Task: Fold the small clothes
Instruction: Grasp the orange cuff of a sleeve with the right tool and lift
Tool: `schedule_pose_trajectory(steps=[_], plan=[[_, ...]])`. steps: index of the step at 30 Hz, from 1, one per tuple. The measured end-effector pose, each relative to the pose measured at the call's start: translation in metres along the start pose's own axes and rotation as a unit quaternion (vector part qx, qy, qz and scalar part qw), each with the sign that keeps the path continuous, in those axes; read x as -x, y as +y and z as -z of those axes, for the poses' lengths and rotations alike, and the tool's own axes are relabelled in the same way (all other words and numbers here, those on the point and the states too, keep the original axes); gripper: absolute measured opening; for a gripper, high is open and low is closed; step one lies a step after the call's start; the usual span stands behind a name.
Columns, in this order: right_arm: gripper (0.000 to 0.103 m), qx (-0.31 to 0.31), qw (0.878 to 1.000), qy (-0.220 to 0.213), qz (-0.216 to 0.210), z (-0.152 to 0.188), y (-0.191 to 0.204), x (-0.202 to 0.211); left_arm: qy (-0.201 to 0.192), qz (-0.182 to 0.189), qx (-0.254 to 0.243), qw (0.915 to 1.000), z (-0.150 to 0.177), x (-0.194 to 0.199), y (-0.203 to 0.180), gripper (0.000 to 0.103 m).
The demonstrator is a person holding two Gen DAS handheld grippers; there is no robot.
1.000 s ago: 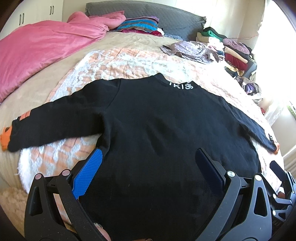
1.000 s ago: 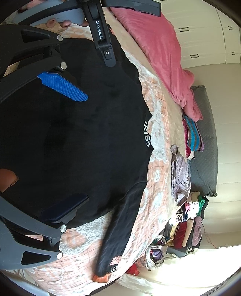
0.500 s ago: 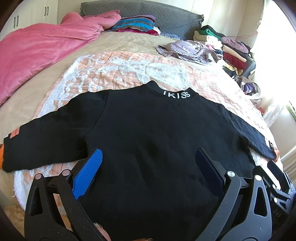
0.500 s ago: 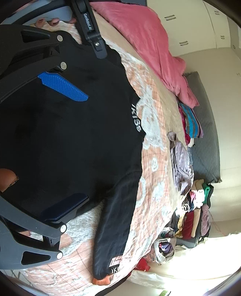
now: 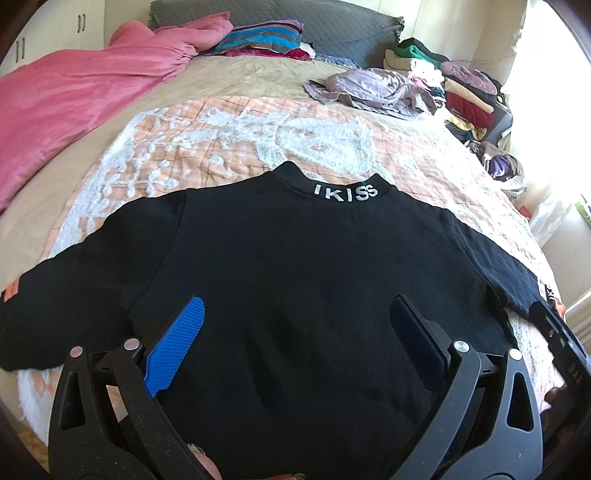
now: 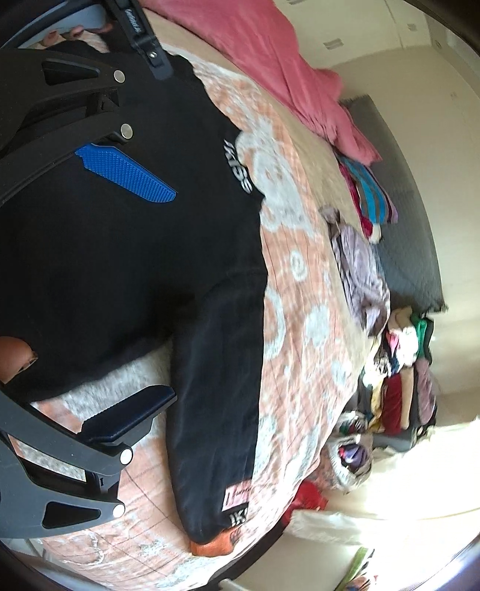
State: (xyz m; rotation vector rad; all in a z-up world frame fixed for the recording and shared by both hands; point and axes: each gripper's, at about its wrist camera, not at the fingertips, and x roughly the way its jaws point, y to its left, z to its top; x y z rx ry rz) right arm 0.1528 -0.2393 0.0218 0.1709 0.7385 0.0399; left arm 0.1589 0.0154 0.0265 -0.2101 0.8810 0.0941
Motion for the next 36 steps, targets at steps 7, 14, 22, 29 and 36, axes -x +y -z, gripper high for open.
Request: schedule_pose_trajectory(steps=[7, 14, 22, 29, 36], plan=[[0.099, -0.047, 0.998, 0.003, 0.029, -0.011, -0.042, -0.014, 0.011, 0.002, -0.009, 0.9999, -0.007, -0.019, -0.012, 0.095], [0.099, -0.106, 0.993, 0.013, 0.05, -0.02, -0.09, -0.025, 0.033, 0.017, -0.02, 0.9991, -0.013, -0.044, -0.025, 0.095], [0.099, -0.171, 0.978, 0.031, 0.114, -0.014, -0.153, -0.036, 0.045, 0.018, -0.037, 0.9982, -0.029, -0.066, -0.039, 0.095], [0.099, -0.238, 0.96, 0.053, 0.137, -0.001, -0.208, -0.045, 0.044, -0.002, -0.05, 0.9978, -0.034, -0.085, -0.047, 0.095], [0.099, -0.304, 0.947, 0.024, 0.105, 0.001, -0.254, -0.054, 0.055, 0.003, -0.041, 0.9977, -0.033, -0.104, -0.042, 0.095]])
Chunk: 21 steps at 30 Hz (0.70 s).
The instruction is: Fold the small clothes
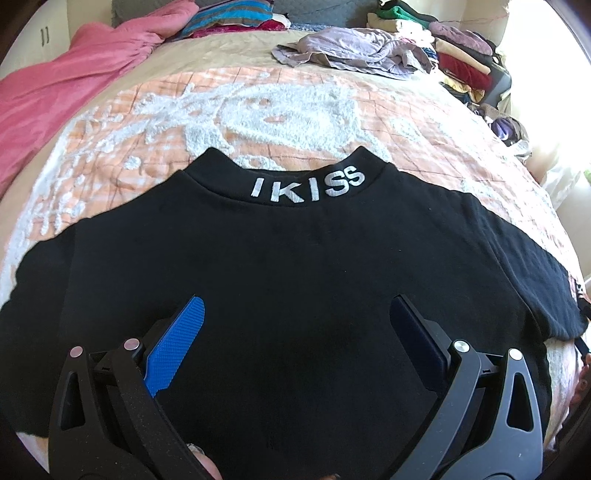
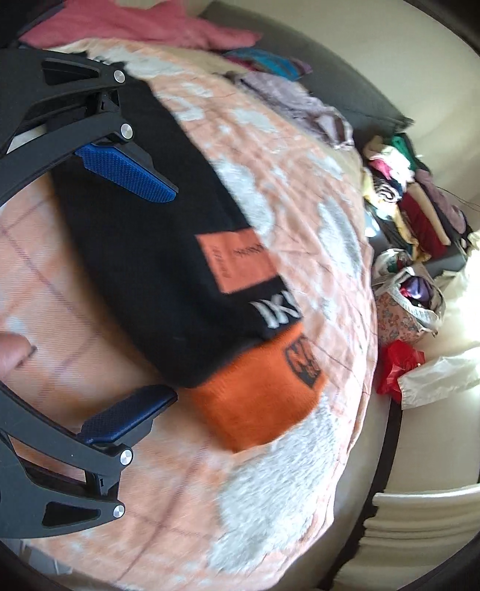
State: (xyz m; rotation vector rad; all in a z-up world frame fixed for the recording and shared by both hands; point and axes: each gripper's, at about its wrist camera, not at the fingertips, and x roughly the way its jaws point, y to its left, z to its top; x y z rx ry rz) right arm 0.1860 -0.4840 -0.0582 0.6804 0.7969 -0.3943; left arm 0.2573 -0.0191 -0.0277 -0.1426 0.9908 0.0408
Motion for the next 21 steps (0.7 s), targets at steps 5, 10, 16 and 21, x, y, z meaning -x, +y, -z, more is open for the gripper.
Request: schedule_pose_trajectory(steps=[5, 10, 16, 21], plan=[[0.053, -0.027, 0.999, -0.033, 0.012, -0.015, -0.005, -0.005, -0.019, 0.05, 0.042, 0.9977, 0.003, 0.008, 0.022, 0.095], [0.019, -0.005, 0.997, -0.074, -0.027, -0.018, 0.005, 0.013, -0.043, 0.034, 0.05, 0.9972, 0.003, 0.022, 0.037, 0.095], [0.014, 0.064, 0.987, -0.106, -0.102, -0.013, 0.048, 0.048, -0.055, 0.044, 0.065, 0.9954, 0.001, 0.038, 0.051, 0.095], [0.013, 0.111, 0.976, -0.112, -0.153, -0.007, 0.087, 0.07, -0.061, 0.066, 0.066, 0.9937, 0.002, 0.05, 0.055, 0.095]])
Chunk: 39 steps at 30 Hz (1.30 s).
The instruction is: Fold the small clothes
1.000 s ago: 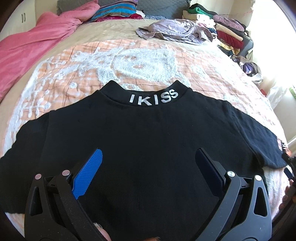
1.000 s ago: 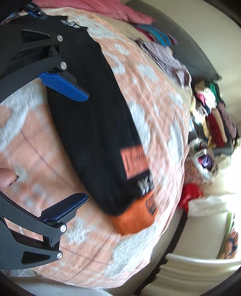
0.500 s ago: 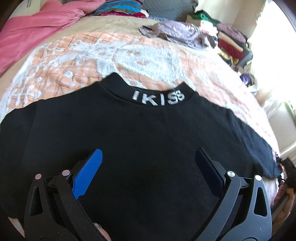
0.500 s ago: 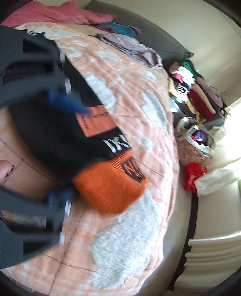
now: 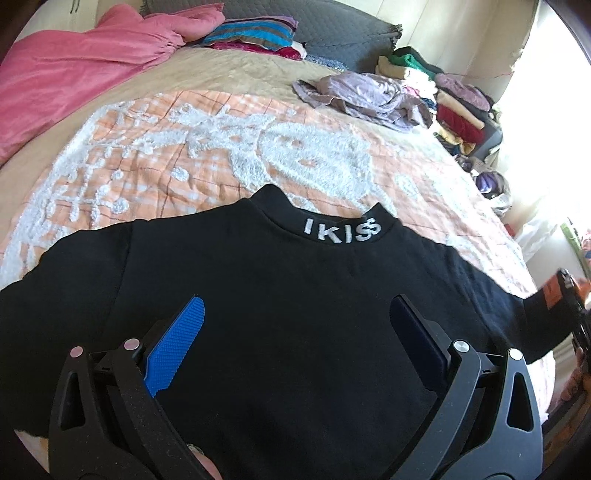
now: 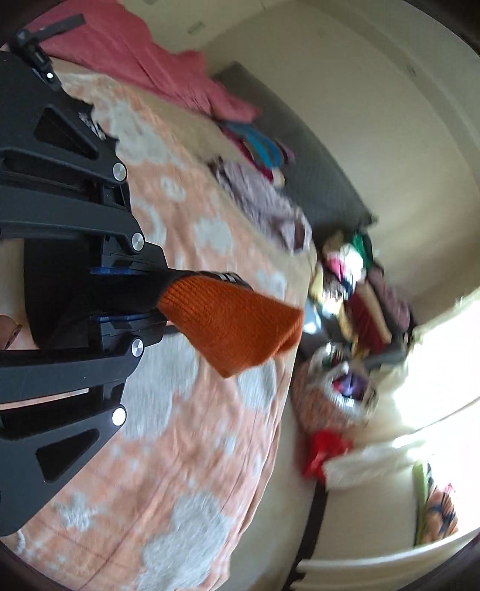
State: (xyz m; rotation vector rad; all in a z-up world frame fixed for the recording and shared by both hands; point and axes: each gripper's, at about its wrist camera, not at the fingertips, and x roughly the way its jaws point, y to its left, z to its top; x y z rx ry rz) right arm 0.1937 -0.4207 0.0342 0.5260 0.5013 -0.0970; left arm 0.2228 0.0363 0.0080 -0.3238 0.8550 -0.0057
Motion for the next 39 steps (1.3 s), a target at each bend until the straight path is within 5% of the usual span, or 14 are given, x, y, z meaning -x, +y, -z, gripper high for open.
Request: schedule_pose_trajectory(steps=[9, 23, 36, 39], plan=[[0.013, 0.075, 0.994, 0.024, -0.078, 0.013, 0.082, 0.0, 0.017, 0.065, 0.028, 0.9974, -0.001, 0.008, 0.011, 0.094], [0.013, 0.168, 0.974, 0.075, -0.13, 0.081, 0.177, -0.013, 0.051, 0.158, 0.094, 0.9816, -0.002, 0.003, 0.035, 0.094], [0.016, 0.244, 0.949, 0.131, -0.153, 0.157, 0.242, -0.033, 0.067, 0.192, 0.135, 0.9697, -0.001, 0.001, 0.057, 0.094], [0.04, 0.254, 0.938, 0.159, -0.175, 0.173, 0.249, -0.033, 0.082, 0.215, 0.151, 0.9614, 0.003, -0.006, 0.06, 0.094]])
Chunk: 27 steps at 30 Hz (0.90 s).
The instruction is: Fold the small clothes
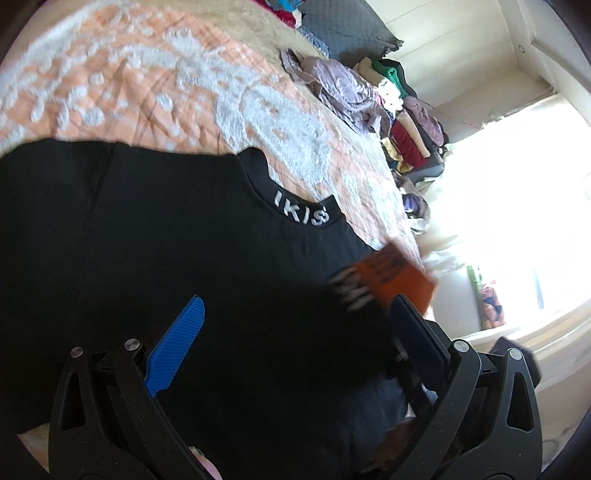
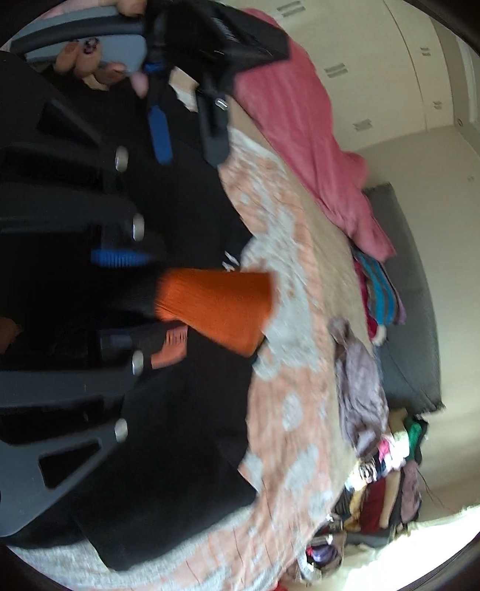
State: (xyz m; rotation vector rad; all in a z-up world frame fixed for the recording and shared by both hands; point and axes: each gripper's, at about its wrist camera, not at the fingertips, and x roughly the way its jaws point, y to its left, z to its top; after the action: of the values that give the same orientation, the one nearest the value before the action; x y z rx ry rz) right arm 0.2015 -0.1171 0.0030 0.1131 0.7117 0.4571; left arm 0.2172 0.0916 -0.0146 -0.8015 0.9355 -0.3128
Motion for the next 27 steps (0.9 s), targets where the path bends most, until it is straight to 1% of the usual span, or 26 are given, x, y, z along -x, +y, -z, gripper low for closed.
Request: schedule_pose_trajectory(steps=[1, 3, 5, 6, 7, 8, 9, 10, 13, 15, 17, 18, 19, 20, 21, 22, 23, 24, 26, 27], plan=[[0.048, 0.003, 1.0, 0.004, -0.008, 0.003, 0.003, -0.001, 0.004, 0.007, 0.005, 1.0, 0.0, -0.001, 0.002, 0.094], [0.049, 0.022, 0.999, 0.016, -0.017, 0.011, 0.015, 0.0, 0.01, 0.014, 0.012, 0.9998, 0.002, -0.003, 0.004, 0.093], [0.056, 0.04, 0.999, 0.023, -0.022, 0.017, 0.022, 0.003, 0.016, 0.018, 0.015, 0.9996, 0.002, -0.005, 0.005, 0.093], [0.056, 0.045, 0.998, 0.027, -0.03, 0.02, 0.025, 0.008, 0.023, 0.02, 0.018, 0.9994, 0.003, -0.008, 0.006, 0.093], [0.058, 0.046, 0.998, 0.03, -0.035, 0.023, 0.026, 0.011, 0.027, 0.019, 0.019, 0.9993, 0.004, -0.01, 0.007, 0.086], [0.059, 0.046, 0.998, 0.032, -0.039, 0.026, 0.026, 0.016, 0.032, 0.018, 0.019, 0.9992, 0.006, -0.012, 0.007, 0.07], [0.06, 0.045, 0.998, 0.032, -0.041, 0.029, 0.026, 0.021, 0.04, 0.02, 0.018, 0.9988, 0.008, -0.016, 0.006, 0.065], [0.06, 0.044, 0.998, 0.032, -0.042, 0.031, 0.025, 0.025, 0.046, 0.021, 0.018, 0.9985, 0.01, -0.02, 0.006, 0.064], [0.061, 0.037, 0.998, 0.024, -0.034, 0.037, 0.016, 0.044, 0.06, 0.001, 0.001, 0.9982, 0.017, -0.031, 0.003, 0.063], [0.061, 0.029, 0.999, 0.018, -0.028, 0.039, 0.009, 0.055, 0.058, -0.017, -0.019, 0.998, 0.021, -0.034, -0.004, 0.063], [0.061, 0.014, 1.0, 0.009, -0.018, 0.039, -0.004, 0.069, 0.056, -0.026, -0.033, 0.9976, 0.023, -0.037, -0.01, 0.062], [0.061, 0.009, 1.0, 0.005, -0.013, 0.039, -0.008, 0.073, 0.055, -0.031, -0.039, 0.9972, 0.024, -0.039, -0.014, 0.059], [0.061, 0.004, 1.0, 0.001, -0.006, 0.039, -0.013, 0.077, 0.054, -0.036, -0.046, 0.9968, 0.025, -0.042, -0.016, 0.05], [0.061, -0.001, 1.0, -0.003, -0.001, 0.039, -0.018, 0.081, 0.051, -0.048, -0.054, 0.9961, 0.026, -0.044, -0.019, 0.044], [0.061, -0.008, 1.0, -0.006, 0.005, 0.039, -0.024, 0.086, 0.044, -0.065, -0.073, 0.9942, 0.028, -0.047, -0.024, 0.04], [0.061, -0.013, 1.0, -0.008, 0.01, 0.038, -0.029, 0.088, 0.04, -0.069, -0.094, 0.9923, 0.031, -0.049, -0.03, 0.019], [0.061, -0.017, 1.0, -0.011, 0.014, 0.039, -0.033, 0.091, 0.041, -0.062, -0.108, 0.9913, 0.035, -0.051, -0.035, 0.008], [0.061, -0.021, 1.0, -0.012, 0.018, 0.038, -0.037, 0.093, 0.039, -0.059, -0.117, 0.9907, 0.037, -0.052, -0.038, 0.008], [0.061, -0.029, 0.999, -0.015, 0.026, 0.037, -0.042, 0.096, 0.026, -0.065, -0.135, 0.9884, 0.04, -0.047, -0.044, 0.006], [0.061, -0.031, 0.999, -0.016, 0.029, 0.037, -0.044, 0.097, 0.019, -0.059, -0.141, 0.9881, 0.039, -0.043, -0.049, 0.006]])
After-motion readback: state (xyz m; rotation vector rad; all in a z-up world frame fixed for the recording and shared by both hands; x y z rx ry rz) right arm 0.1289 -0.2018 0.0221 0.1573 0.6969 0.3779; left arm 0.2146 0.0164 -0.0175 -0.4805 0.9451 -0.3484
